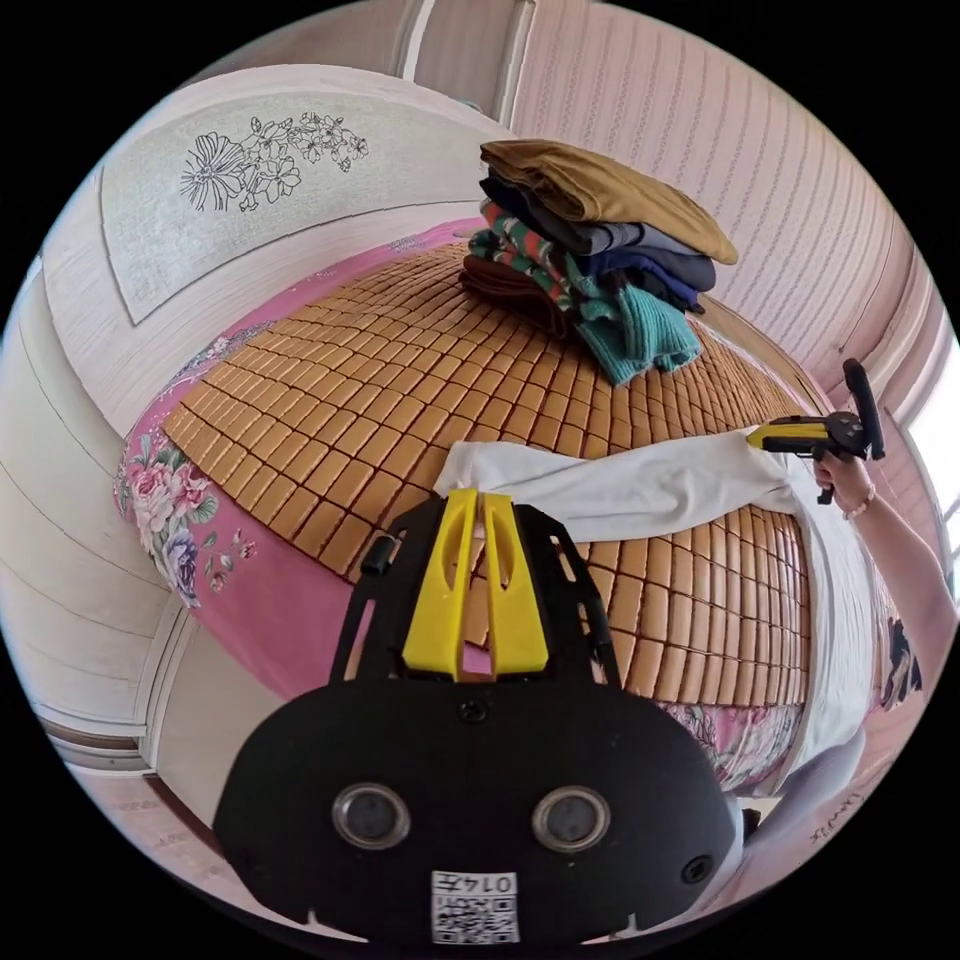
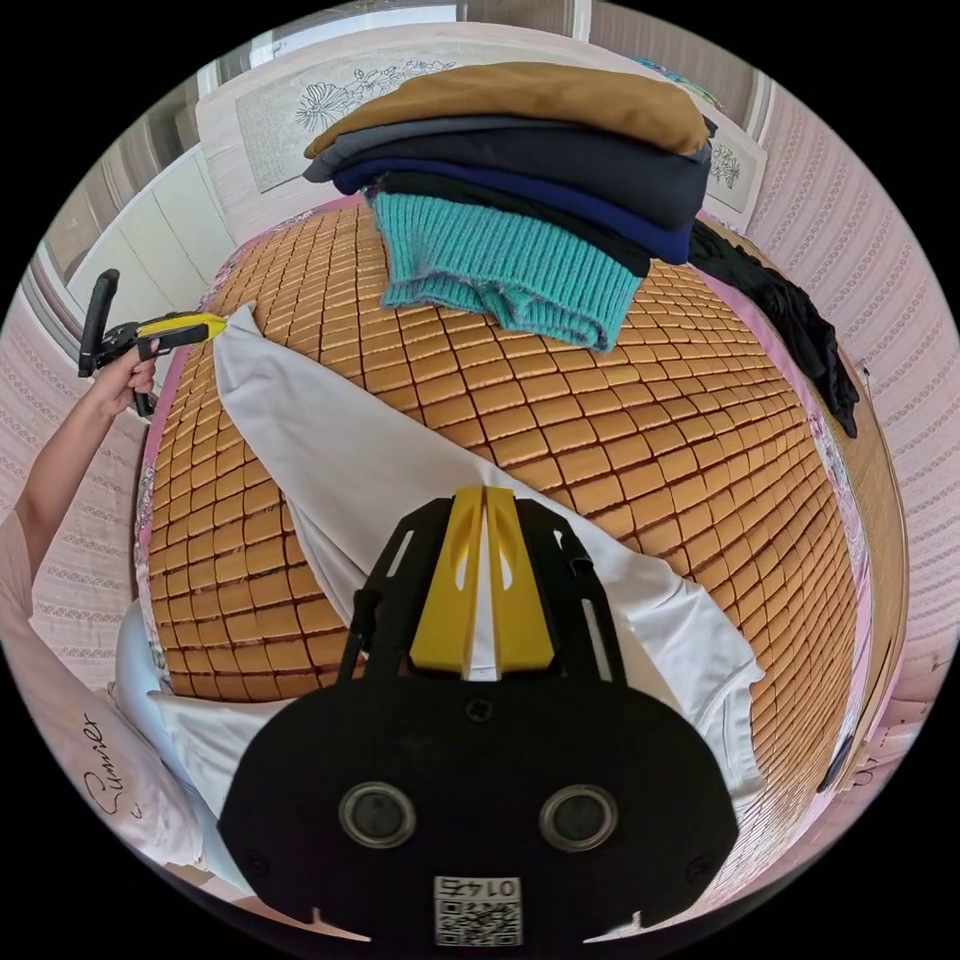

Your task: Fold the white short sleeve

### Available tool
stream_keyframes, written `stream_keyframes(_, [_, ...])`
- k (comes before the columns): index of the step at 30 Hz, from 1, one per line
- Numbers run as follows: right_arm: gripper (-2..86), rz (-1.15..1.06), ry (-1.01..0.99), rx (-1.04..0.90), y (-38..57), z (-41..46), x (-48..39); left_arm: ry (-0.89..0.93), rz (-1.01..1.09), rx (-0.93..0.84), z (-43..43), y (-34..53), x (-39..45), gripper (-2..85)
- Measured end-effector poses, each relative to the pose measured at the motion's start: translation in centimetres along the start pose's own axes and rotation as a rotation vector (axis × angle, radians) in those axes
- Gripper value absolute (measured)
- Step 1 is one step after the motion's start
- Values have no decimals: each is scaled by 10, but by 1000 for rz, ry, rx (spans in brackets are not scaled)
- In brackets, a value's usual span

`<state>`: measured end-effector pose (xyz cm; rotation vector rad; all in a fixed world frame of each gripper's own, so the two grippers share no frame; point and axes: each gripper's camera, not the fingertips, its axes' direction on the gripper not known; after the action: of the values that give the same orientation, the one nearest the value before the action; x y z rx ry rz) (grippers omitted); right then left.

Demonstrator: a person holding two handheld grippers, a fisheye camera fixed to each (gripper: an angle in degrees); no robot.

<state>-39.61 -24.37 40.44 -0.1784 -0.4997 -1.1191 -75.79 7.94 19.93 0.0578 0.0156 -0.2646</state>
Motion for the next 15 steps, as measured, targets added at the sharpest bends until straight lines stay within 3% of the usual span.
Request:
stream_keyframes(5, [-2,-20,-7,38,0,-6,-5,59,104,106,-88,34,10,-9])
stream_keyframes(10, [-2,-78,-20,79,-6,-13,-15,67,113,133,-124,12,-1,-6])
stream_keyframes(15, [-2,-37,-7,59,-17,1,-15,-26,-28,-107,-49,-17,-46,41])
